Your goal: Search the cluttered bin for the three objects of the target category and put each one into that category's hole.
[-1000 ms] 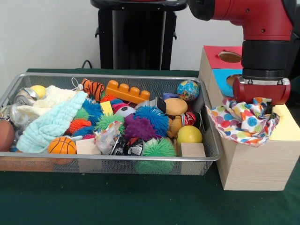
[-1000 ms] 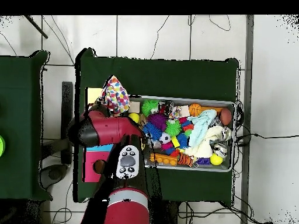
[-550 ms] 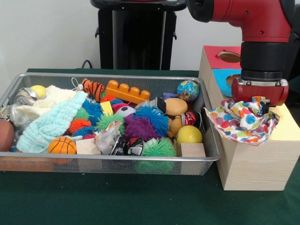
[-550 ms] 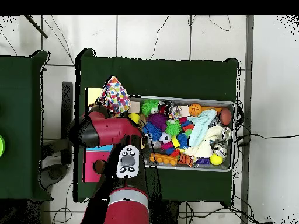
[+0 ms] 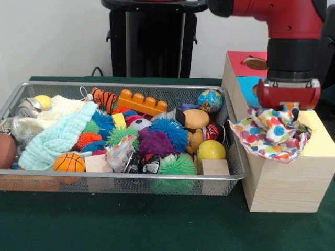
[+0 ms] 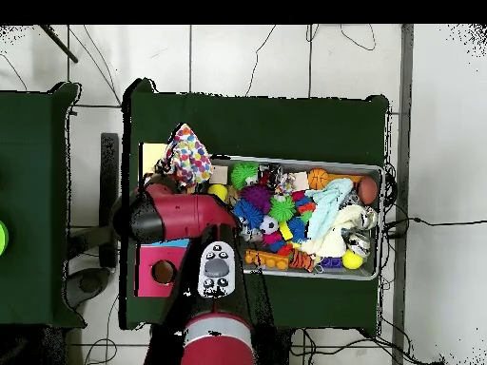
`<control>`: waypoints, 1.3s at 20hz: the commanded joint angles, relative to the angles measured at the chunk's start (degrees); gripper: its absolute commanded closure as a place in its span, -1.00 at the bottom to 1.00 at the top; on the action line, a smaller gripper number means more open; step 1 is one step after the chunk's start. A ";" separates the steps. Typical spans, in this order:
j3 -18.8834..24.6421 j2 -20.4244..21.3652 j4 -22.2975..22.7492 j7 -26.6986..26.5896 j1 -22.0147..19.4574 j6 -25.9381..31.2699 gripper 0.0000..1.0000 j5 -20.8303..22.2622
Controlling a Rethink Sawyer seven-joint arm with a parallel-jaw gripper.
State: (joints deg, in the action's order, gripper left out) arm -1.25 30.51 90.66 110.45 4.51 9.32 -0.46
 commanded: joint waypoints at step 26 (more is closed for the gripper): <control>0.00 12.52 7.21 11.31 5.31 23.61 1.00 -6.67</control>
State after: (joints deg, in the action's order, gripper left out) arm -1.50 40.70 93.64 110.45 8.45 22.32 -4.57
